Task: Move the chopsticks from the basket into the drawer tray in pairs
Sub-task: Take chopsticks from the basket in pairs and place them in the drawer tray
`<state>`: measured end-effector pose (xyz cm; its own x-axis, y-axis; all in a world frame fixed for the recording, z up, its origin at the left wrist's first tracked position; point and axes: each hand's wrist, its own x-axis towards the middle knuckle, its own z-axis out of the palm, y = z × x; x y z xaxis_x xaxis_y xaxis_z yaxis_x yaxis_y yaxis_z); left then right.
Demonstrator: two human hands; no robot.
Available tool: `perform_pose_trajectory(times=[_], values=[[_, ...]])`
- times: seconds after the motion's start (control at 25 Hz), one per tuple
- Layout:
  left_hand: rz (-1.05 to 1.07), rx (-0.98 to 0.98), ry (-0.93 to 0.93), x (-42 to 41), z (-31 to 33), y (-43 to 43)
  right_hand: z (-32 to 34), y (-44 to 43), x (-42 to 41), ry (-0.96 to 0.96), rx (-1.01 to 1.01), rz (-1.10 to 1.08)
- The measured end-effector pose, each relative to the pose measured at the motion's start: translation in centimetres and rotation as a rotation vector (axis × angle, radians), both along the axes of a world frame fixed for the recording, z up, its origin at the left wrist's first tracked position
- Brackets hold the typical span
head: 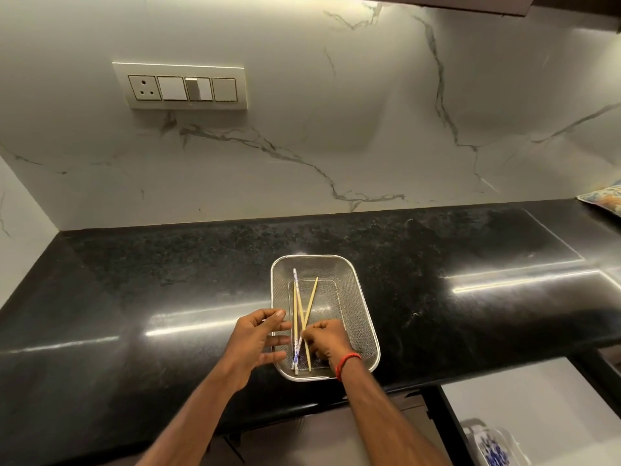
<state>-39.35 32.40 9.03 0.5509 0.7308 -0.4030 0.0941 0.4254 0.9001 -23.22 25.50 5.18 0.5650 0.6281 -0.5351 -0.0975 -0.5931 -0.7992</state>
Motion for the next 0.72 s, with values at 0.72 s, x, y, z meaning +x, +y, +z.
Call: perform_pose_trajectory(times=[0.72], values=[[0.112, -0.075, -0.135, 1.3, 1.1, 2.4, 3.9, -0.6, 0.4, -0.163, 0.165, 0.129]])
